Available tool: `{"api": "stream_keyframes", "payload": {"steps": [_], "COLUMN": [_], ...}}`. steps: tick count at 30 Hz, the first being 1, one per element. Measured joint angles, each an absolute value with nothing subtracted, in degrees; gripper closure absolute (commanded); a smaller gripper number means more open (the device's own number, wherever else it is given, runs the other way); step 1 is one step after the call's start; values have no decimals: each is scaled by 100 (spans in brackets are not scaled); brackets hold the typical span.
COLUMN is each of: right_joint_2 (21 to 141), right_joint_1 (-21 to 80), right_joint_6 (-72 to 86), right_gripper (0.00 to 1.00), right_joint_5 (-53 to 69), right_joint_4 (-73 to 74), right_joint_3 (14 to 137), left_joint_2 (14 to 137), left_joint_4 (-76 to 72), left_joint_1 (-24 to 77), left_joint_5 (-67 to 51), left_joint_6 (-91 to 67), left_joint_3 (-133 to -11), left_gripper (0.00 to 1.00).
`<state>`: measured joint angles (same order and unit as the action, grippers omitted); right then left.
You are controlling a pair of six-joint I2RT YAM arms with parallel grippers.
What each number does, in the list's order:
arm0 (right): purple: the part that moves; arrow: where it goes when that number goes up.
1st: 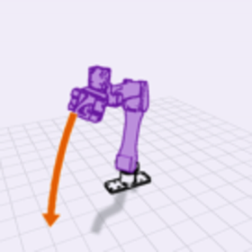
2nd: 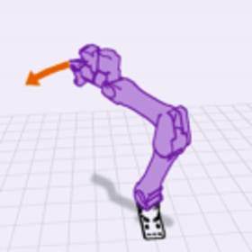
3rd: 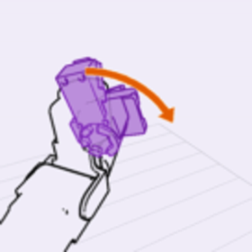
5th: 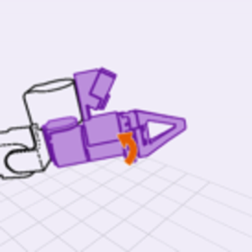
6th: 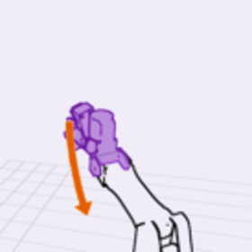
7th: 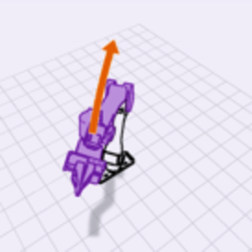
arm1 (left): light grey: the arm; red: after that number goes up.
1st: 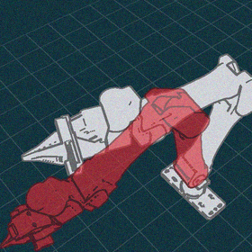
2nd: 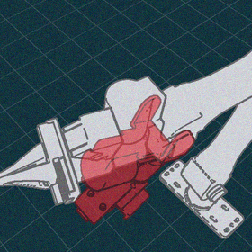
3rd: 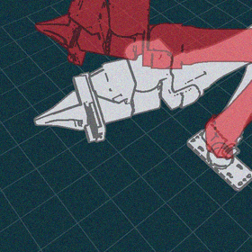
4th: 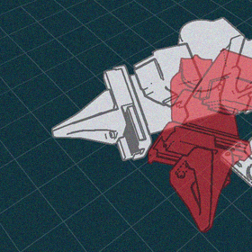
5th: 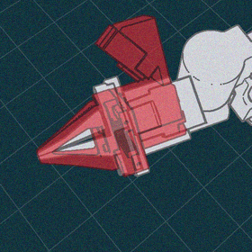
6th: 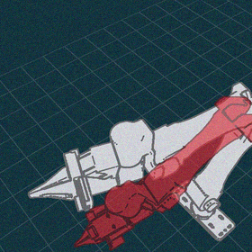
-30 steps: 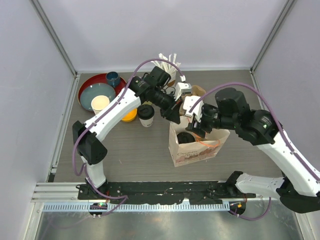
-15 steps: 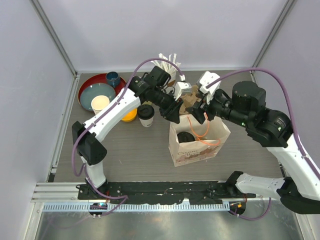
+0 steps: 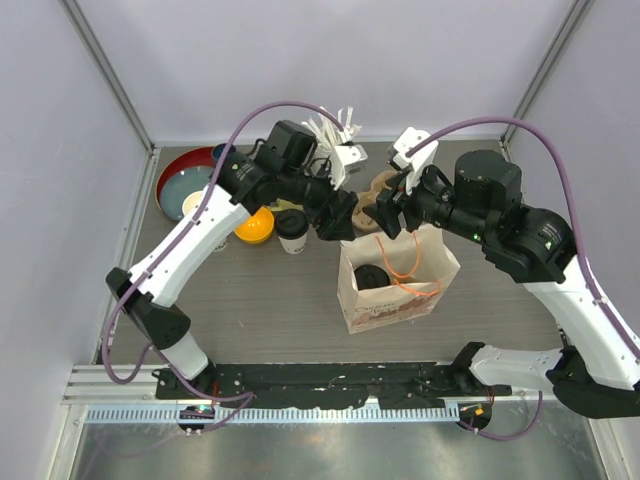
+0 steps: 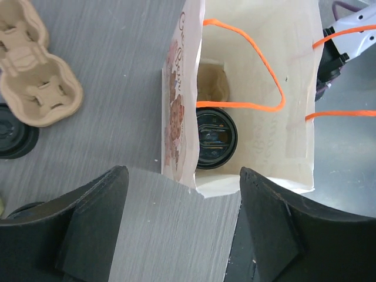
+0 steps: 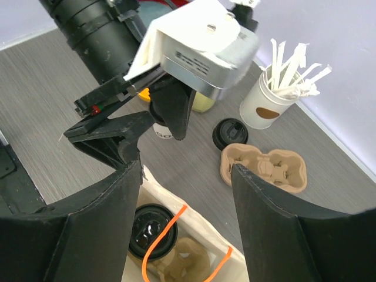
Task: Pack the takeout coffee
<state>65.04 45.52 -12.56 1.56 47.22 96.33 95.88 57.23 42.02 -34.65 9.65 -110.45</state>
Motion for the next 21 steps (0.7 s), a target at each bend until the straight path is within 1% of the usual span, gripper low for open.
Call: {"api": "stream_keyframes", "payload": {"steps": [3, 5, 8, 14, 21], "right_joint_2": [6556, 6606, 6742, 7159, 8501], "right_joint_1": [4552, 4552, 4552, 4552, 4565], "right_joint_6": [-1144, -1076, -882, -637, -414], "right_gripper": [30, 27, 27, 26, 26], "right_joint_5": [165, 226, 469, 827, 856], "right_joint_4": [4718, 4707, 4600, 4182, 3852], "right_joint_3": [9810, 9891, 10040, 10232, 10779], "left_joint_2": [9343, 9209, 8840, 7824, 6991], "left_joint_4": [5695, 5664, 5553, 5437, 5465], "left_joint_1": [4171, 4091, 3791, 2541, 958], "left_joint_5": [-3232, -3162, -3103, -3048, -3083], "left_joint_6": [897, 871, 792, 725, 705], "left_joint_3": [-11045, -11030, -10777, -9830, -8718], "left_gripper": [17, 15, 14, 12, 12]}}
